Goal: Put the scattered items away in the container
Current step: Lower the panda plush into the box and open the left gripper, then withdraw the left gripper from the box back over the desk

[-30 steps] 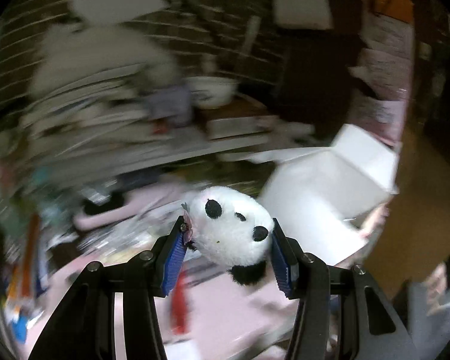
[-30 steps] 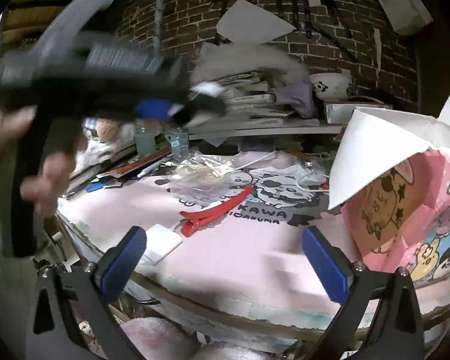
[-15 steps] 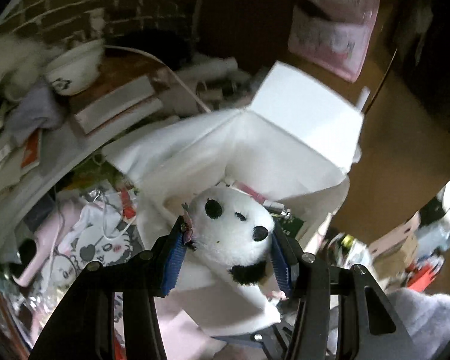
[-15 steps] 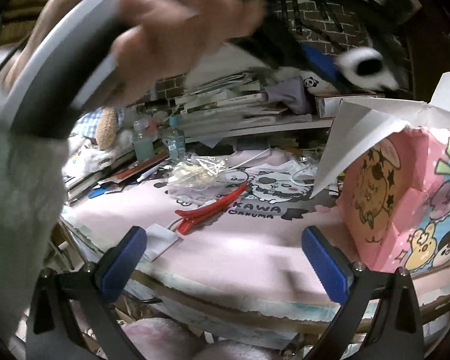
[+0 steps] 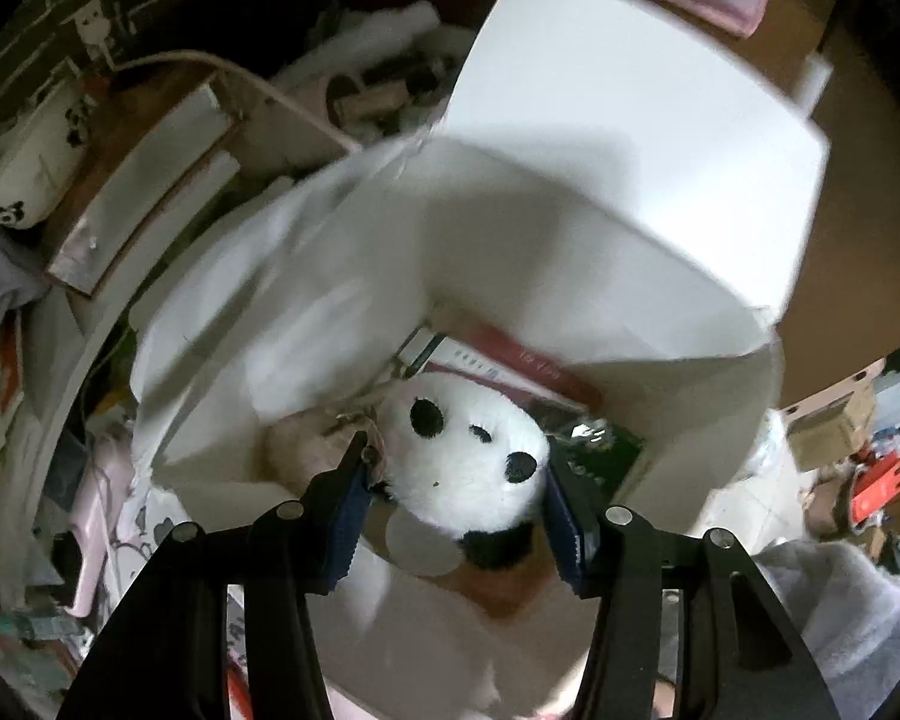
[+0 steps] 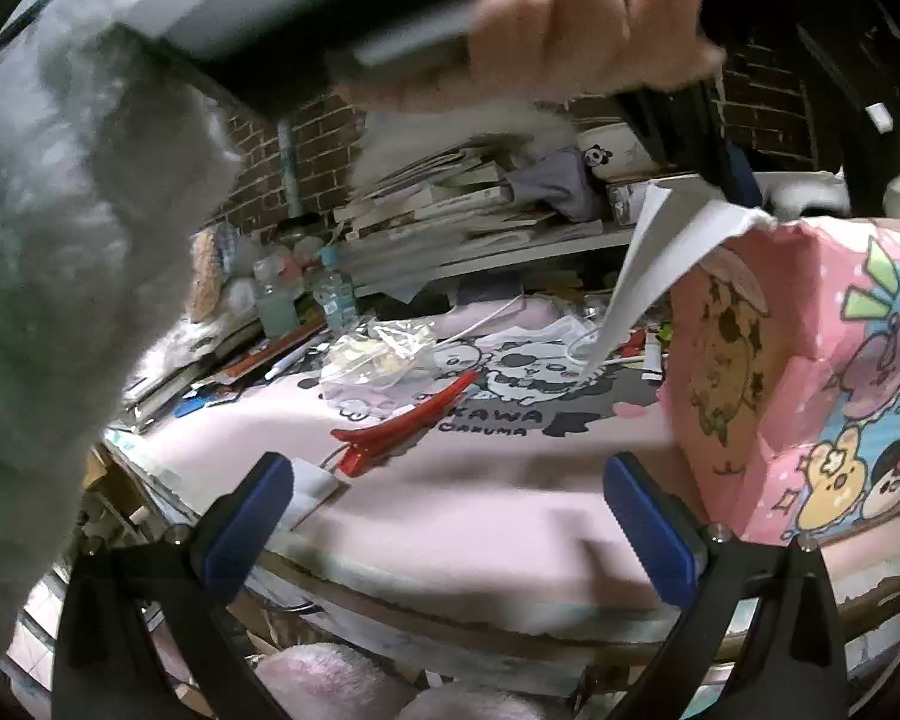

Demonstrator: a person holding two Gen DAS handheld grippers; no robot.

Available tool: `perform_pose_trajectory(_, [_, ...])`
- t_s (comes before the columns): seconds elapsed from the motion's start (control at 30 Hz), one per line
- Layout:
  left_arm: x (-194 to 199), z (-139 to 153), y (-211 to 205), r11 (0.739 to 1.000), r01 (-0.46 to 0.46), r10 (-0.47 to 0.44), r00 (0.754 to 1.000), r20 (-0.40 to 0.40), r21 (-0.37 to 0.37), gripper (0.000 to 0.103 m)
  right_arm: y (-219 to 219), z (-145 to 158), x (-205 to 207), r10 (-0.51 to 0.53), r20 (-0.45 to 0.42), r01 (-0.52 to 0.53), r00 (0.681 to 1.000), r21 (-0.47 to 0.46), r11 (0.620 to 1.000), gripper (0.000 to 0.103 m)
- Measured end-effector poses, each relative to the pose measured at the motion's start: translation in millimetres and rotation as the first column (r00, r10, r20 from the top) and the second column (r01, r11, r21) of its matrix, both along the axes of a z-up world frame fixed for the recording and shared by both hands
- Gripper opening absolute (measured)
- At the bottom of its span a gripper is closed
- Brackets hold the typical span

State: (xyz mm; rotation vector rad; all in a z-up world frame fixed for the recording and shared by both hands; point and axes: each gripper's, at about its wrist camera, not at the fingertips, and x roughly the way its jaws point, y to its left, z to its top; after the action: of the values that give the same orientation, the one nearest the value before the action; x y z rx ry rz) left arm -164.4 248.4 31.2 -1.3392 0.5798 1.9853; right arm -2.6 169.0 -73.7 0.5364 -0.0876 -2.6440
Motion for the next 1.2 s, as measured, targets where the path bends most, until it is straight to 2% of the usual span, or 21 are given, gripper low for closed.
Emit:
perform_pose_trajectory(0.1, [2,1,-3,1.0,0.001,-0.001,0.999,-0.04,-0.012,0.054,2,0,-1,-0.016,0.003,0.016,1.0,-0.004,1.0,0.103])
perform_pose_trajectory(0.13, [4,3,-4,1.0,0.0,-0.001,0.999,-0.053,-0.012,0.061,3,0,-2,-0.023,0.007,0.023,1.0,-0.008,1.0,0.103])
perform_pose_trajectory(0.17, [7,7,-6,1.0,0.002,-0.003,0.997,-0.08,-0.012,0.074,4,0,-3,-0.027,0.012,0.028,1.0,-0.011,1.0,0.103])
perform_pose_trajectory(0.23, [13,17,-10,1.0,0.005,-0.006,0.988,-0.153,-0.009,0.086,4,0,-5,-0.033,0.025,0.033,0.999,-0.011,0.999,0.103])
perform_pose_trajectory(0.27, [20,25,-15,1.0,0.008,-0.006,0.978,-0.208,0.007,0.087,4,-1,-6,-0.035,0.027,0.036,0.999,-0.011,0.999,0.103])
perform_pose_trajectory(0.37, [31,42,-29,0.998,0.029,-0.011,0.966,-0.257,0.064,0.095,4,0,-6,-0.041,0.027,0.042,0.999,-0.009,0.999,0.103])
perform_pose_trajectory(0.43, [38,51,-36,0.996,0.02,0.007,0.956,-0.294,0.086,0.096,3,0,-6,-0.043,0.03,0.043,0.999,-0.007,0.999,0.103])
perform_pose_trajectory(0.53, [47,61,-50,0.994,-0.011,0.052,0.922,-0.383,0.11,0.096,2,0,-7,-0.042,0.035,0.043,0.998,-0.009,0.999,0.103])
perform_pose_trajectory(0.63, [60,70,-79,0.983,-0.034,0.101,0.917,-0.385,0.178,0.097,1,1,-6,-0.046,0.035,0.046,0.998,-0.001,0.999,0.103])
perform_pose_trajectory(0.67, [66,71,-94,0.979,-0.055,0.132,0.905,-0.404,0.196,0.097,0,1,-7,-0.047,0.036,0.047,0.998,0.003,0.999,0.103])
perform_pose_trajectory(0.73, [74,72,-116,0.968,-0.123,0.211,0.869,-0.448,0.218,0.097,1,1,-7,-0.055,0.036,0.054,0.998,0.007,0.999,0.103])
perform_pose_trajectory(0.8, [87,75,-146,0.94,-0.233,0.332,0.798,-0.503,0.25,0.097,1,1,-8,-0.062,0.035,0.061,0.997,0.008,0.998,0.103])
perform_pose_trajectory(0.87, [103,73,-182,0.899,-0.318,0.435,0.73,-0.527,0.301,0.101,0,1,-9,-0.066,0.036,0.066,0.997,0.012,0.998,0.103])
perform_pose_trajectory(1.0, [128,56,-232,0.83,-0.44,0.558,0.633,-0.537,0.343,0.102,-6,0,-10,-0.065,0.035,0.064,0.997,0.035,0.997,0.103])
perform_pose_trajectory(1.17, [149,18,-282,0.742,-0.565,0.665,0.554,-0.502,0.359,0.102,-18,-3,-9,-0.055,0.036,0.053,0.998,0.066,0.996,0.103])
perform_pose_trajectory(1.2, [153,10,-291,0.723,-0.583,0.684,0.531,-0.5,0.371,0.102,-21,-4,-9,-0.052,0.038,0.049,0.998,0.07,0.996,0.103])
